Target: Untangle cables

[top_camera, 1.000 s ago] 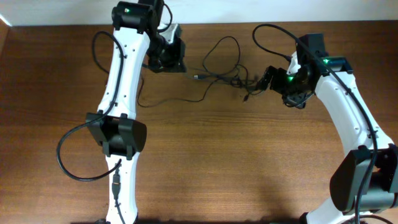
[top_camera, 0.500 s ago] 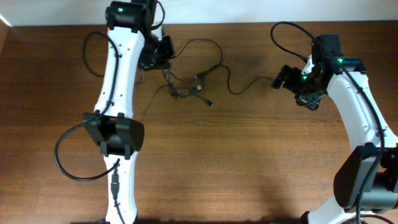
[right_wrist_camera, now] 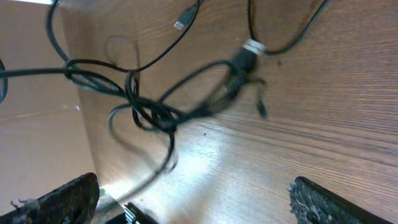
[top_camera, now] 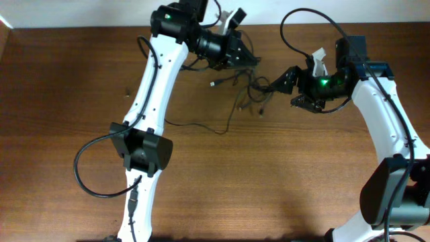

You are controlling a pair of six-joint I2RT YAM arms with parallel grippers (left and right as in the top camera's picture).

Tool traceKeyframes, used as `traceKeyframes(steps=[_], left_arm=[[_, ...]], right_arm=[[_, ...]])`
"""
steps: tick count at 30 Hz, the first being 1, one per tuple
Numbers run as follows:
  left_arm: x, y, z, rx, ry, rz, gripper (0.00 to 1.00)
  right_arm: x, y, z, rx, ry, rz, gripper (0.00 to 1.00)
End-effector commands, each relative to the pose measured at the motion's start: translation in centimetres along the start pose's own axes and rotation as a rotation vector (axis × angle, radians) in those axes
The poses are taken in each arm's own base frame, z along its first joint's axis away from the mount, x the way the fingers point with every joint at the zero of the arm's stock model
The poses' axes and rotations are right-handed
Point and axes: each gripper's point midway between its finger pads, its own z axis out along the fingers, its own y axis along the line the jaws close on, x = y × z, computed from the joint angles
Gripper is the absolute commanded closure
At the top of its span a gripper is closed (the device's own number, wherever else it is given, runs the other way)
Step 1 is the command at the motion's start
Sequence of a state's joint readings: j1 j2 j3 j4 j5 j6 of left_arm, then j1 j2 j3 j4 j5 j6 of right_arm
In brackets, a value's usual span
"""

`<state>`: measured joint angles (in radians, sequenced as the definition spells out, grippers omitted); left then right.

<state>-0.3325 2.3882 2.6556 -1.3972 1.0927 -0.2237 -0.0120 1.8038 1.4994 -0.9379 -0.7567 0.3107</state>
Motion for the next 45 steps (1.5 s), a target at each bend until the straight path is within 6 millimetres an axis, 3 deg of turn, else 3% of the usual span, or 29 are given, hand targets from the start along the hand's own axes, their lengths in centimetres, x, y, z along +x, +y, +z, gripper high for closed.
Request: traceKeyframes(steps=[1,5,10,14,22,24,25,27,29,31,33,35,40,45], left_arm=[[1.0,-5.2,-0.8,0.169,0.022,0.086,1.0],[1.0,-6.9,-1.2,0.268,0.033,0.123,1.0],[1.7,-9.2,-2.0,0.401,0.067,0.133,1.0],[1.5,-9.0,-2.4,0.399,0.057,0.132,1.0],[1.0,-8.2,-5.3,0.383,0.009,0.076,1.0],[1.0,-8.3,-5.7,0.38,0.001,0.08,1.0],[0.9,-8.0,-5.6,0.35,-0.009,0.081,1.0],[0.6,-7.0,-5.2,0.287,-0.023,0.076,1.0],[0.3,-5.4,-4.8,0.19,-0.04,0.052,1.0],[0.5,-2.3,-4.5,0.019,-0.053,-0.013,1.0],[0.7,-1.5,-4.4,-0.028,-0.051,-0.037,1.0],[0.9,-1.5,-4.3,-0.028,-0.044,-0.046,1.0],[1.7,-4.5,-2.8,0.094,0.007,-0.011,1.0],[2.0,-5.2,-2.2,0.119,0.022,-0.014,1.0]], right_arm=[[0.2,-1.3,0.9,0.097,-0.001,-0.029,0.02],[0.2,-2.2,1.1,0.173,-0.01,-0.038,0.02],[-0.8,-5.4,0.2,0.375,-0.079,0.001,0.02],[-1.4,-8.8,-1.6,0.589,-0.158,0.093,0.02],[-2.0,-11.9,-4.3,0.741,-0.233,0.18,0.02],[-1.9,-11.1,-3.6,0.652,-0.205,0.183,0.02],[-1.9,-8.8,-2.1,0.5,-0.143,0.082,0.02],[-1.5,-6.4,-0.9,0.348,-0.094,0.001,0.02],[-1.2,-4.9,-0.5,0.257,-0.069,-0.015,0.02],[-0.7,-2.7,0.0,0.132,-0.032,-0.075,0.02],[-0.2,-1.3,0.1,0.044,-0.008,-0.121,0.02],[-0.1,-0.7,0.1,0.013,-0.003,-0.127,0.02],[0.4,0.5,1.1,0.002,0.013,-0.165,0.02],[0.1,-1.1,1.5,0.126,-0.005,-0.131,0.02]])
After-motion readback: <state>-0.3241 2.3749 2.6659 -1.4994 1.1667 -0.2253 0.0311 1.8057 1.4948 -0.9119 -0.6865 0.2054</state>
